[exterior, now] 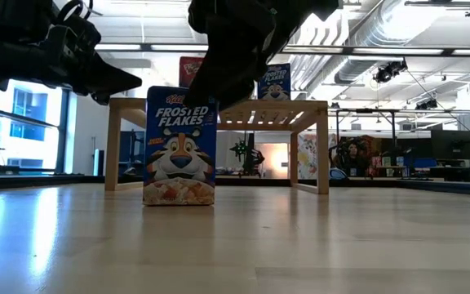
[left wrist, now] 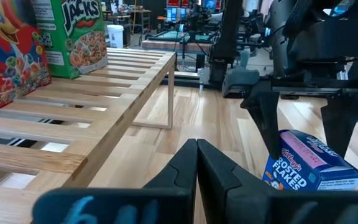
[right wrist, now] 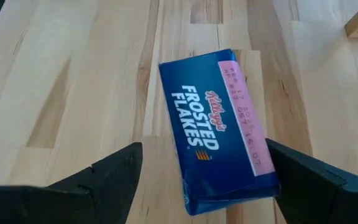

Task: Stack cereal on shelf
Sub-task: Put the blue cereal box on the shelf aligned with the other blue cereal boxes

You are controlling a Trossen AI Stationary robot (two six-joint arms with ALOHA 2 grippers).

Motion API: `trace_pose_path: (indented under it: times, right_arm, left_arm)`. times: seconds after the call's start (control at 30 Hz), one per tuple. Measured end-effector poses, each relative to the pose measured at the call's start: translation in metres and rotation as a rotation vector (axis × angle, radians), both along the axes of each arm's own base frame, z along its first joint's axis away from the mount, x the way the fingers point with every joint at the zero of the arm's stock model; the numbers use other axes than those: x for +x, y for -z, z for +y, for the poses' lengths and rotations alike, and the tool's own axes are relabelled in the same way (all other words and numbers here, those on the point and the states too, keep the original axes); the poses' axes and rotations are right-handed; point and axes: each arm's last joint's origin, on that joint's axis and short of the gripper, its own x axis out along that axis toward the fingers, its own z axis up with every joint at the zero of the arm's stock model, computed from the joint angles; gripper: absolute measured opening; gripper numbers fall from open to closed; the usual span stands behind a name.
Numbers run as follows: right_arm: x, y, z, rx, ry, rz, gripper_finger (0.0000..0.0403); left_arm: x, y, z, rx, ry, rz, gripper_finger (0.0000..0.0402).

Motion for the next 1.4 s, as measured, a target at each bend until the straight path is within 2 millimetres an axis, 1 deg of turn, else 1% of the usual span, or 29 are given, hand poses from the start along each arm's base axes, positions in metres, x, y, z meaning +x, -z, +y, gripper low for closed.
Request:
trace_pose_path:
  times: [0.1,0.4,0.53,0.7,0.9,0.97,1.1,1.27,1.4]
  right_arm:
    - [0.0,0.0,0.0,0.004,-0.001,0.0,0.0298]
    - [0.0,0.0,0.0,0.026,0.022,0.001,0.0214]
    - [0.001,-0.001,0.001,0.028,0.021,-0.014,0.0187]
    - [0.001,-0.001,0.001,0.029,0.017,-0.012,0.017]
    - [0.0,-0.002,0.001,0.03,0.004,-0.002,0.0167]
    - [0.002,-0.008,0.002,0.04,-0.007,-0.006,0.0167]
    - [0.005,-0.024,0.005,0.044,-0.038,-0.012,0.0167]
    - [0.005,-0.053,0.011,0.003,-0.085,0.02,0.0167]
    - [0.002,-0.077,0.011,-0.031,-0.118,0.058,0.0167]
  left_arm:
    - [0.0,0.0,0.0,0.0,0.0,0.0,0.0003]
    - [0.0,0.0,0.0,0.0,0.0,0.0,0.0003]
    - [0.0,0.0,0.0,0.0,0.0,0.0,0.0003]
    - [0.0,0.0,0.0,-0.001,0.0,0.002,0.0003]
    - [0.0,0.0,0.0,-0.001,0.0,0.005,0.0003]
    - [0.0,0.001,0.0,-0.003,0.0,0.01,0.0003]
    - [0.0,0.001,0.0,-0.003,0.0,0.012,0.0003]
    - [0.0,0.001,0.0,-0.004,0.0,0.013,0.0003]
    - [0.0,0.002,0.0,-0.012,0.002,0.017,0.0003]
